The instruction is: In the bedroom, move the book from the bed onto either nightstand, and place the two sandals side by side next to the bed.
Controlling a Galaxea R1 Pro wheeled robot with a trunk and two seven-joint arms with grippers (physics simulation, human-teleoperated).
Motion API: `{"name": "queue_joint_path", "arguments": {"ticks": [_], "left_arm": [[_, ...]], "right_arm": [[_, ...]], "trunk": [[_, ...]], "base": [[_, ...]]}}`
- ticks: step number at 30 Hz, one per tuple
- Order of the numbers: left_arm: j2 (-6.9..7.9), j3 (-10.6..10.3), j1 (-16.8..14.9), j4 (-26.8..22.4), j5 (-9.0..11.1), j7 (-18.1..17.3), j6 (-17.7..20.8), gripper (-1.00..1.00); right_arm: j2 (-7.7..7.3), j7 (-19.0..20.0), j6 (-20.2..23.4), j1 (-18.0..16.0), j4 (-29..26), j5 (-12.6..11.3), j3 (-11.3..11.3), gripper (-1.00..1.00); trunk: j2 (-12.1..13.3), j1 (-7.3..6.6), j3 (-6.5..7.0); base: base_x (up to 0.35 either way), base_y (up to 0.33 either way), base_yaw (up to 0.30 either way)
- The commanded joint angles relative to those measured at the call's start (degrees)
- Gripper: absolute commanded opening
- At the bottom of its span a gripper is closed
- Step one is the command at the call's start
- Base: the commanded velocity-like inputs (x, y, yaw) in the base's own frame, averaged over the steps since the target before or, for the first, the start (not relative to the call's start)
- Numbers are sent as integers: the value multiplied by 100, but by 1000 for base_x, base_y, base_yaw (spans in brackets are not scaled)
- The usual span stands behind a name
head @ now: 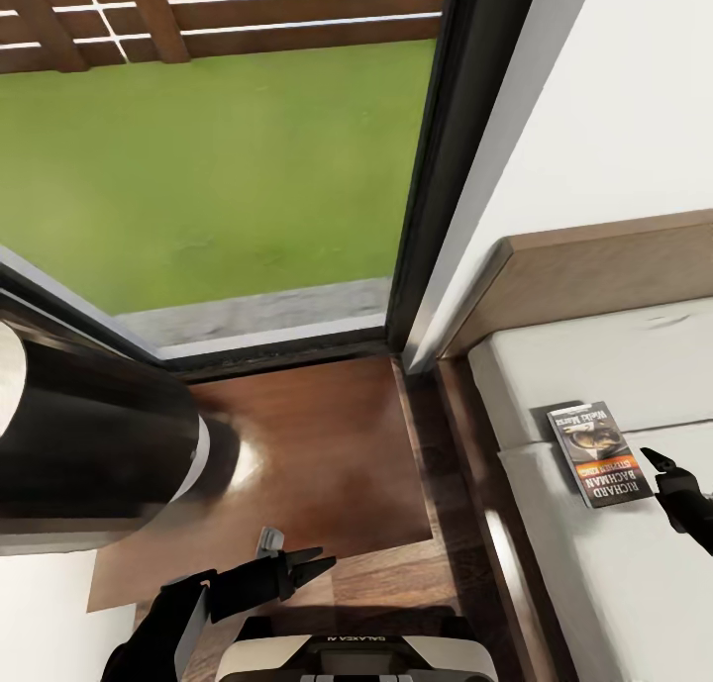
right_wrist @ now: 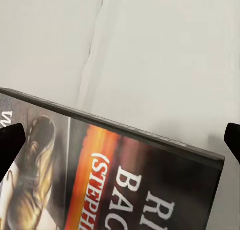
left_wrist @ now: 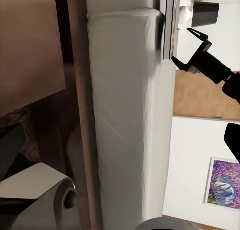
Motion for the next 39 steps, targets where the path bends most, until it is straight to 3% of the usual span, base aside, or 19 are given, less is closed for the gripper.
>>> {"name": "queue_joint_path", "arguments": {"ticks": [1, 39], "left_arm": [[-6, 22, -2, -2, -6, -26, 60, 100], [-6, 22, -2, -2, -9, 0, 60, 100]], "right_arm": [[1, 11, 36, -3, 2, -24, -15, 100], [1, 10, 36, -3, 2, -24, -15, 100]], "trunk": [[-2, 0, -2], [-2, 0, -2]], "base": [[0, 0, 0], [15, 16, 0]]}}
